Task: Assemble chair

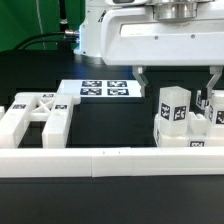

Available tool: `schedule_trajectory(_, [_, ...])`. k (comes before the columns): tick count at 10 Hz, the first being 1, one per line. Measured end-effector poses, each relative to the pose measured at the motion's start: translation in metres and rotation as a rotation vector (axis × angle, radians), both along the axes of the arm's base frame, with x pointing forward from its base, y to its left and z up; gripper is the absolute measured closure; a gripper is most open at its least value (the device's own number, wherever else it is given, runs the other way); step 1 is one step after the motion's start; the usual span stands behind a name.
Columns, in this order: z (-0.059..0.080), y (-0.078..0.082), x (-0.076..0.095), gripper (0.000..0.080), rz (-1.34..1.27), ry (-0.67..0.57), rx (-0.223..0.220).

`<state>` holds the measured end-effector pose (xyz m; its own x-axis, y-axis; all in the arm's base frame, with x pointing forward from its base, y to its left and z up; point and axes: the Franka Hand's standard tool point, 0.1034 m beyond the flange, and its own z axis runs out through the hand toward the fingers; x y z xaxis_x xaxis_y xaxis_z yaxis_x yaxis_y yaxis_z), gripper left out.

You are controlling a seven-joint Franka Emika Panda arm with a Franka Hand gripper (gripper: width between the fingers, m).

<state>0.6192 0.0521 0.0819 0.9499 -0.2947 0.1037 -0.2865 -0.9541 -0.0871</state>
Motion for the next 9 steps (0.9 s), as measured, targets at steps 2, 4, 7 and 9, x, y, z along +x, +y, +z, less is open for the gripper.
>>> schedule_trajectory(2, [-0.0007,-0.0012,-0.0003,0.0151,0.176,-0.007,-0.029])
schedule_trajectory(4, [-0.0008,-0.0009,-0.0004,0.0151,0.320,-0.011,-0.059])
schedule_trajectory(7, [-0.0024,-0.0057,-0.0007,0.0178,0.466,-0.009,-0.096])
schedule_trajectory(9, [-0.0024,-0.0046,-0.0008,0.0350,0.466,-0.009,-0.096])
